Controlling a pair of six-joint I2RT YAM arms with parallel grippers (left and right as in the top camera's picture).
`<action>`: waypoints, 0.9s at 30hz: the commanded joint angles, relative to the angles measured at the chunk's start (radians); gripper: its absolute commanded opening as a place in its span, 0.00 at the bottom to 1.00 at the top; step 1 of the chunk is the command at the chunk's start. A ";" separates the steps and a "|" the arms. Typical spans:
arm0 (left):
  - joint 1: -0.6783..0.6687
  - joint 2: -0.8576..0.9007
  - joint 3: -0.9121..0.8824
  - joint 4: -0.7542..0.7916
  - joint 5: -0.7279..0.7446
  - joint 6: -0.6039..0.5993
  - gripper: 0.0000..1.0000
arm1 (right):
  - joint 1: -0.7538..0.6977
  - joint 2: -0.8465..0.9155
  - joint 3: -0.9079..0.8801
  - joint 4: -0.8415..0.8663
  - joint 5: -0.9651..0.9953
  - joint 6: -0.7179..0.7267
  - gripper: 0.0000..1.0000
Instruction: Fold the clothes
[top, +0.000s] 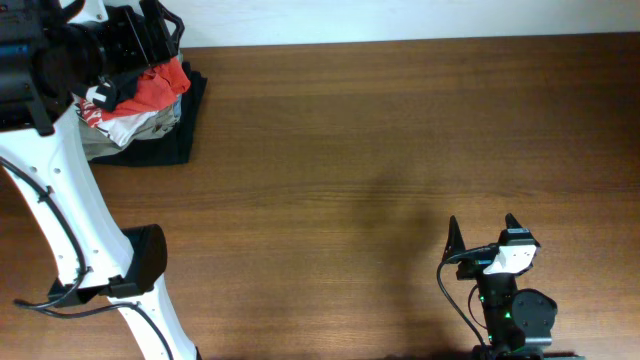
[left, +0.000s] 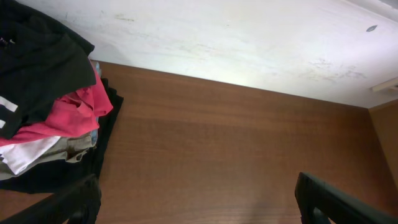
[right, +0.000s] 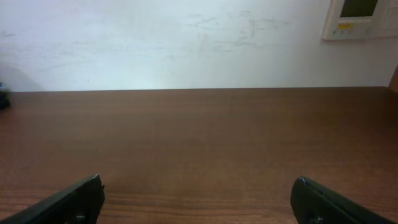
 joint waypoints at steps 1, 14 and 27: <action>0.000 -0.013 0.003 0.000 0.010 0.009 0.99 | -0.008 -0.011 -0.006 -0.005 0.019 0.008 0.99; 0.000 -0.012 0.003 0.000 0.006 0.009 0.99 | -0.008 -0.011 -0.006 -0.005 0.019 0.008 0.99; -0.321 -0.422 -0.740 0.105 -0.527 0.101 0.99 | -0.008 -0.011 -0.006 -0.005 0.019 0.008 0.99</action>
